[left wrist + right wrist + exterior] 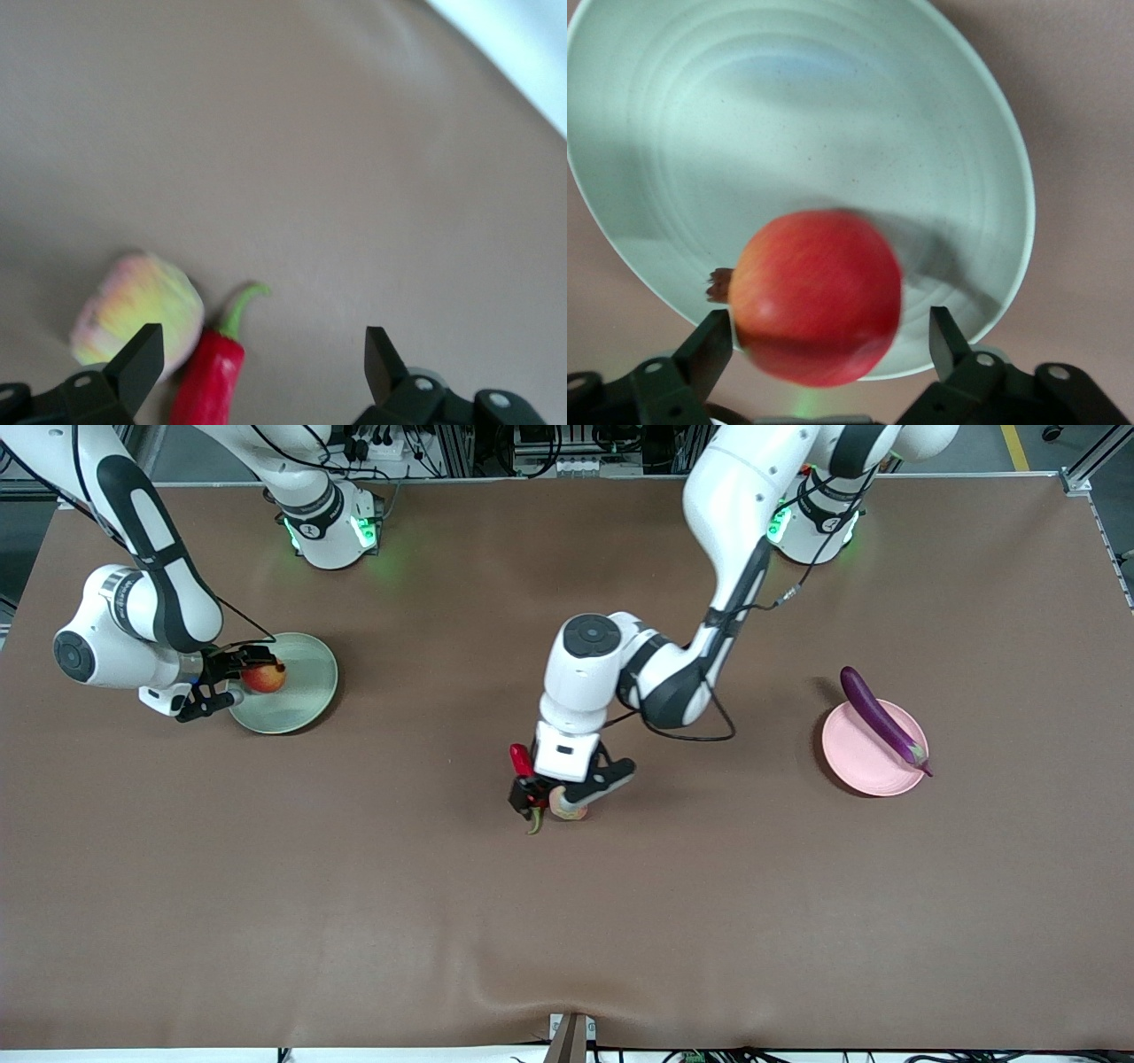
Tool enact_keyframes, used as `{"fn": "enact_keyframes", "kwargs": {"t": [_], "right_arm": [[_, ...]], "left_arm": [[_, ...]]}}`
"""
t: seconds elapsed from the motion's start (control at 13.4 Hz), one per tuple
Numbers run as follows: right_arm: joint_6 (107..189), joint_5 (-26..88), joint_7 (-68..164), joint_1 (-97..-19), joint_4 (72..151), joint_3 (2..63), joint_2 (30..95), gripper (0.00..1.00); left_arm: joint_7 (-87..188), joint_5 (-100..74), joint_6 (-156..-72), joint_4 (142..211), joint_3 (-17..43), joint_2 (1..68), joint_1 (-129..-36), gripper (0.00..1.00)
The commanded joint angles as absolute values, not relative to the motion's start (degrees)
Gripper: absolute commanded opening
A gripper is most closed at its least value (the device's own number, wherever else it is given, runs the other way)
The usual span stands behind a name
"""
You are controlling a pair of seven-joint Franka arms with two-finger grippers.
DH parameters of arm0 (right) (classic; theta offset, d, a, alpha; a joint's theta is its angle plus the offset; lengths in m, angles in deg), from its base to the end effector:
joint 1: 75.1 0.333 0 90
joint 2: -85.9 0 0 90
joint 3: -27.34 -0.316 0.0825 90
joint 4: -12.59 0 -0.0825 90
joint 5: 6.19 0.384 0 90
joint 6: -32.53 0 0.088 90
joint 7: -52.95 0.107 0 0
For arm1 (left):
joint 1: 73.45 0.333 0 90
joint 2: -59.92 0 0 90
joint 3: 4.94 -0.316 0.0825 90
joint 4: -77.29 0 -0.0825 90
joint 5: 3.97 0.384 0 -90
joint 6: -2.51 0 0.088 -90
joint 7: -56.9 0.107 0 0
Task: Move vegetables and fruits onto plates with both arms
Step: 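Release the apple on the green plate while the left gripper lowers to the pepper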
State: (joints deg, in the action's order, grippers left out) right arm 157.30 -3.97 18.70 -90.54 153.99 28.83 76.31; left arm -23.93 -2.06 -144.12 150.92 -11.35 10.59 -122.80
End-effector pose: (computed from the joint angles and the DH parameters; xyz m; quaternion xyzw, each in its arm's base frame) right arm 0.4060 -0.1225 0.2002 -0.9649 -0.1321 0.1998 0.1077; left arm 0.5560 -0.5531 0.2766 0.9362 0.2797 0.1410 0.1593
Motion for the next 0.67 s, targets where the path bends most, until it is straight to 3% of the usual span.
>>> {"fn": "enact_keyframes", "kwargs": {"t": [0.0,0.3,0.6], "right_arm": [[161.46,-4.52,13.13,-92.32,154.11,27.70,77.29,1.00],[149.46,-3.47,17.41,-88.82,145.33,27.52,77.46,1.00],[133.99,-2.68,25.60,-84.25,130.93,27.52,76.76,1.00]], "left_arm": [[-24.84,-2.30,-145.06,147.69,-13.03,6.67,-126.79,1.00],[-25.01,-2.30,-145.49,146.55,-14.87,2.98,-131.37,1.00],[-25.01,-2.22,-145.76,144.97,-16.98,-0.99,-134.44,1.00]]}}
